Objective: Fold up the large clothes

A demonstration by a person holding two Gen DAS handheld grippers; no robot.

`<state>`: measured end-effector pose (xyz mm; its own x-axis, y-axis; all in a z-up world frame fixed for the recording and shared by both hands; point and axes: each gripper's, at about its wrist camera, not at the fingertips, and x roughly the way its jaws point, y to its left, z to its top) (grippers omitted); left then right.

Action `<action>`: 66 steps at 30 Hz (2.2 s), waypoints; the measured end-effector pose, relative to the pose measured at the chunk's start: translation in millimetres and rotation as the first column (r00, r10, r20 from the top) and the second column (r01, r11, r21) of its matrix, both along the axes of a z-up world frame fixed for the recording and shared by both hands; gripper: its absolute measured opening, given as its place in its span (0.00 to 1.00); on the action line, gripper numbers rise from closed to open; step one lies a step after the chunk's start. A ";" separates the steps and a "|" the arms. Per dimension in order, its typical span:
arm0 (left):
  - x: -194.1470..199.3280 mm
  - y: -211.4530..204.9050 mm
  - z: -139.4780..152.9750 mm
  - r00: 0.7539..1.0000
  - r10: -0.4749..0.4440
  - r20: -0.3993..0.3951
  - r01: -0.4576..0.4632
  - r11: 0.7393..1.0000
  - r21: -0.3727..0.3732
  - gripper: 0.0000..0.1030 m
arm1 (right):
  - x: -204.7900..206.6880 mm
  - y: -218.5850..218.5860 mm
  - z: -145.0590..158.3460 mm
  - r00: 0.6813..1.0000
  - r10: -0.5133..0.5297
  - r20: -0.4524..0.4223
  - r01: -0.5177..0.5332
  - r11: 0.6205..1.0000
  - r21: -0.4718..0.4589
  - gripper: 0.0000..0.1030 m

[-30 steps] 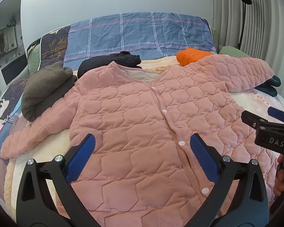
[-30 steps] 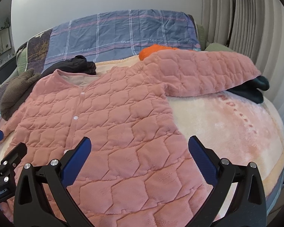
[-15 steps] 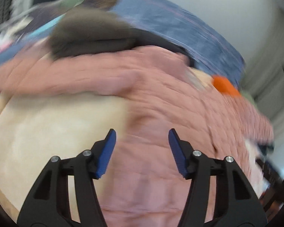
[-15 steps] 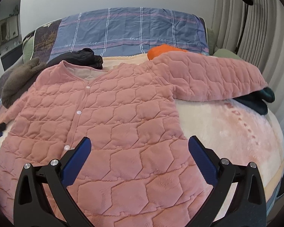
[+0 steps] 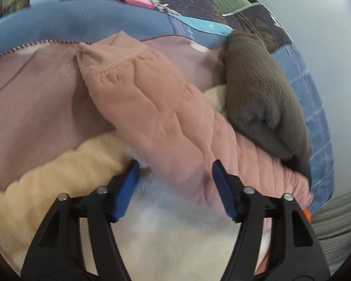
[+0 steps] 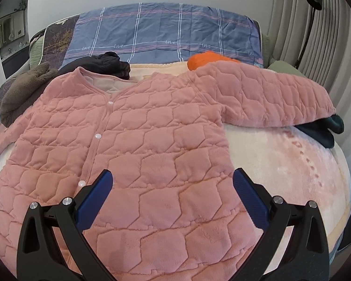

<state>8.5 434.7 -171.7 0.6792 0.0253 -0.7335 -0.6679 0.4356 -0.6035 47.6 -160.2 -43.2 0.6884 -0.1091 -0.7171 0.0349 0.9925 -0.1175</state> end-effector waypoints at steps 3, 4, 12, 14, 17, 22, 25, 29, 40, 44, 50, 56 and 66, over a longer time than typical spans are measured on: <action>5.9 9.2 8.3 1.000 0.014 0.022 -0.015 0.999 0.047 0.35 | 5.2 5.1 3.2 1.000 0.007 0.003 -0.006 1.000 -0.012 0.99; 8.0 6.3 13.3 1.000 0.006 0.023 -0.008 0.997 0.072 0.23 | 5.8 6.3 4.4 1.000 0.008 0.005 -0.008 1.000 -0.014 0.99; 33.5 -41.0 89.9 0.988 -0.115 0.106 0.078 0.949 0.306 0.10 | 6.7 9.1 10.0 0.999 0.018 0.038 -0.018 1.000 -0.013 0.99; 43.6 -68.3 115.8 0.970 -0.194 0.147 0.129 0.921 0.367 0.10 | 8.6 5.6 9.0 0.999 0.015 0.036 -0.015 1.000 -0.003 0.99; 58.8 -123.5 153.1 0.924 -0.334 0.187 0.210 0.851 0.481 0.10 | 10.0 0.6 7.5 0.999 0.006 0.036 -0.007 1.000 0.005 0.99; 87.7 -248.3 194.1 0.770 -0.618 0.159 0.376 0.641 0.670 0.10 | 12.3 -12.4 5.5 0.999 -0.016 0.038 0.015 0.999 0.028 0.99; 96.6 -328.0 189.4 0.629 -0.772 0.090 0.491 0.484 0.724 0.12 | 13.9 -21.6 2.2 0.999 -0.033 0.030 0.032 0.999 0.031 0.99; 109.0 -409.0 150.1 0.488 -0.871 -0.062 0.617 0.294 0.730 0.45 | 15.9 -41.8 -6.1 0.998 -0.065 -0.002 0.065 0.997 0.048 0.99; 91.8 -397.6 101.0 0.508 -0.816 -0.276 0.700 0.205 0.684 0.72 | 40.3 -65.9 -18.0 0.987 0.108 -0.118 -0.050 0.908 0.416 0.93; 74.8 -350.4 105.4 0.605 -0.740 -0.294 0.657 0.255 0.710 0.77 | 75.5 -44.5 -26.7 0.953 0.235 -0.189 -0.100 0.838 0.536 0.80; 66.2 -306.5 82.4 0.661 -0.656 -0.364 0.666 0.289 0.688 0.81 | 125.1 2.9 -56.4 0.896 0.328 -0.298 -0.037 0.727 0.686 0.77; 93.8 -281.5 67.7 0.686 -0.635 -0.355 0.664 0.349 0.661 0.84 | 160.6 30.6 -68.2 0.928 0.241 -0.284 0.018 0.732 0.682 0.44; 121.3 -282.8 68.9 0.709 -0.617 -0.341 0.641 0.362 0.677 0.86 | 166.2 -49.0 29.9 0.998 0.025 0.065 -0.056 0.841 0.538 0.14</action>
<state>129.8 151.9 -102.8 0.7135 0.1022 -0.6932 -0.0167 0.9915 0.1291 213.8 -209.2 -13.3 0.7228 0.3125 -0.6163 -0.0160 0.8992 0.4372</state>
